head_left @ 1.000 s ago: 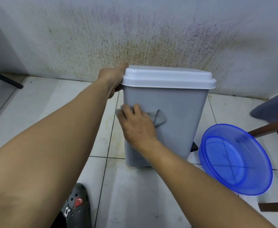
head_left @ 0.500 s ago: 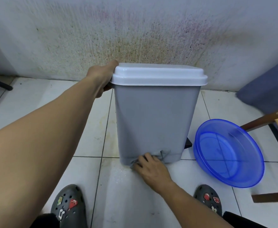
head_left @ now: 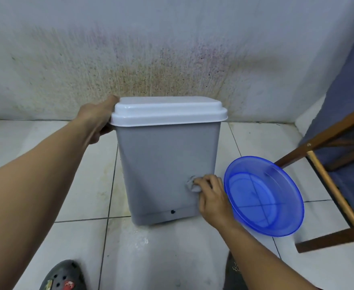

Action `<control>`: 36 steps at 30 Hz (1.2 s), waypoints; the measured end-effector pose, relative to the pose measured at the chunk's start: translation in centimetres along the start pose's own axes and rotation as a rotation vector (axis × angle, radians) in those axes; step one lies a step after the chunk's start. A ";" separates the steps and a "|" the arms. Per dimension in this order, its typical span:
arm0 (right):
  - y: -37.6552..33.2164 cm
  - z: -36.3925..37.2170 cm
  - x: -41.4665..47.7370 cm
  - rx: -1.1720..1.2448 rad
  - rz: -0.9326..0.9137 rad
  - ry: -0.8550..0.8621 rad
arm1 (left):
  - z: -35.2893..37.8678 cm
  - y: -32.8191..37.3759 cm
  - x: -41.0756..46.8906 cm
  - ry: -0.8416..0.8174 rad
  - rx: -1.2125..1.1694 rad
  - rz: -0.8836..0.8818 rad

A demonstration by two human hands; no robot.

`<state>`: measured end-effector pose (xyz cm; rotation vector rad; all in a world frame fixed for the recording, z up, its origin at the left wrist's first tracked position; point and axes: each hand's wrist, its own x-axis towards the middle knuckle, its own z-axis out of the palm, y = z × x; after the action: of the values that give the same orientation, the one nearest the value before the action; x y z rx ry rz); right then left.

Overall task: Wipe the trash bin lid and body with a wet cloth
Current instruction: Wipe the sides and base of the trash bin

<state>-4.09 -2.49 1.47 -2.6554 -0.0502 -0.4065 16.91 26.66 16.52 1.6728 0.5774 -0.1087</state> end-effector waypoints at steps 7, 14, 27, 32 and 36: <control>-3.3 -2.5 6.7 0.316 0.398 0.498 | -0.3 -0.1 0.1 0.000 -0.005 -0.006; -9.0 -2.0 10.5 0.376 0.409 0.582 | 0.0 0.0 0.0 0.012 0.003 -0.013; -15.8 0.9 9.8 0.137 -0.146 0.175 | 0.1 0.1 1.0 0.005 -0.019 -0.019; -7.0 -2.0 10.2 0.269 0.284 0.531 | 0.2 0.3 0.9 0.002 -0.011 -0.031; -5.2 -2.7 9.8 0.220 0.388 0.555 | 0.4 0.3 0.7 0.004 -0.017 -0.032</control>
<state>4.01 0.67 8.87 -2.1821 0.5478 -0.9207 17.77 26.49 16.46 1.6482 0.6070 -0.1236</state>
